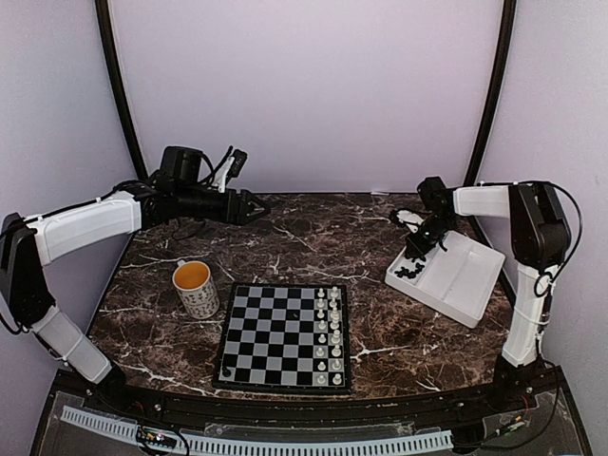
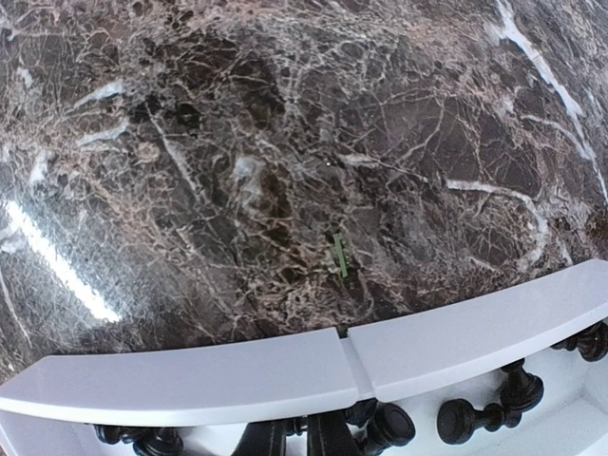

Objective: Set up the chess pieces on the board
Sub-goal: Pick up the pawn from the storage box, then place the pawn at a7.

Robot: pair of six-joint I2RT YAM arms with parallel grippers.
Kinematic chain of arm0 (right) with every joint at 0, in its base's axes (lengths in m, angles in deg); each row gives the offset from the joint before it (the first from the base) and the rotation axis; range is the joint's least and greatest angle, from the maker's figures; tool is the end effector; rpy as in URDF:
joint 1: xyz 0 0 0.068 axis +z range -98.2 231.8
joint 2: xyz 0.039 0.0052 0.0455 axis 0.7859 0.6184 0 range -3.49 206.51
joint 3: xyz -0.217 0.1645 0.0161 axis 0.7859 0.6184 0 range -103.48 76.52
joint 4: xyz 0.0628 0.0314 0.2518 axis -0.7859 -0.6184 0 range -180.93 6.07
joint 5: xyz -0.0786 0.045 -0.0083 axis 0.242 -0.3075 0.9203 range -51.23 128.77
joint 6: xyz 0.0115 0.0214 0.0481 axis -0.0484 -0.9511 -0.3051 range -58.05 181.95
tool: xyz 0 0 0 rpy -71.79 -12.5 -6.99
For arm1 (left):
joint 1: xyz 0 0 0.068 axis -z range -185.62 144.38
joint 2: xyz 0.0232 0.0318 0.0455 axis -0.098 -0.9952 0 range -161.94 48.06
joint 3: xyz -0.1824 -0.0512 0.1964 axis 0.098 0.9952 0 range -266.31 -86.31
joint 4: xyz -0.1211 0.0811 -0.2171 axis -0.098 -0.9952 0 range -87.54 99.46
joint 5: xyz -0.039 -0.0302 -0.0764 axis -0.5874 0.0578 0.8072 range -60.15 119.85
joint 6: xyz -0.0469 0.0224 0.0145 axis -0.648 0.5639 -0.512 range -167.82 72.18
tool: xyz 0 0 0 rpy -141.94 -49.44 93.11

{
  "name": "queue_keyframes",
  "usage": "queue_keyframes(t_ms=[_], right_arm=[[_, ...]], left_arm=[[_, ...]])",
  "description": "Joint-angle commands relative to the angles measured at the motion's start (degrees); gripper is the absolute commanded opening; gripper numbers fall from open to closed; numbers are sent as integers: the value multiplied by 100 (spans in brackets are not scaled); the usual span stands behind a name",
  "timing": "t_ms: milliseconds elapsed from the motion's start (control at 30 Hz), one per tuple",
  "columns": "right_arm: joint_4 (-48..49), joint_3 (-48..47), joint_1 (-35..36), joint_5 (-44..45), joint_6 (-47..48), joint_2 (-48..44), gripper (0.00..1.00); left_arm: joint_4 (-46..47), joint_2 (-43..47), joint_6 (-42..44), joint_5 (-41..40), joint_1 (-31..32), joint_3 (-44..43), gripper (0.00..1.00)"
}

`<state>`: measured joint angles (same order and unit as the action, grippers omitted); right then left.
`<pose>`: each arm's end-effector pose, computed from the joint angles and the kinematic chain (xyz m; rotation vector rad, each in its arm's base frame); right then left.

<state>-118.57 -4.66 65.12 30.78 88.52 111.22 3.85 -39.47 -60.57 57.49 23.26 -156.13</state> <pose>0.3963 0.0988 0.1665 -0.9709 2.5675 0.1293 0.3048 -0.1869 0.3181 0.6089 1.9598 -0.9397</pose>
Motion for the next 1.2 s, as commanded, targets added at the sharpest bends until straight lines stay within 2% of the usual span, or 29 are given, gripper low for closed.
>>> queue_keyframes(t_ms=[0,333,467,600,767,967,1167], right_arm=[[217,4,26,-134,41,-195,1],[-264,329,44,-198,-1,-1099,0],[-527,337,301,-384,-120,-1485,0],[-758,116,988,-399,-189,-1617,0],[-1162,-623,2047,-438,-80,-1314,0],[-1248,-1394,3482,-695,73,-812,0],[-1181,-1712,4681,-625,336,-191,0]], left_arm=[[206,-5,-72,100,25,-1,71],[187,-17,103,65,30,3,71],[101,-14,231,-35,30,21,71],[134,55,259,-201,30,105,70],[-162,12,79,-1466,30,39,70],[-208,196,8,-1818,21,136,71],[-236,436,-2,-2138,-8,291,72]])
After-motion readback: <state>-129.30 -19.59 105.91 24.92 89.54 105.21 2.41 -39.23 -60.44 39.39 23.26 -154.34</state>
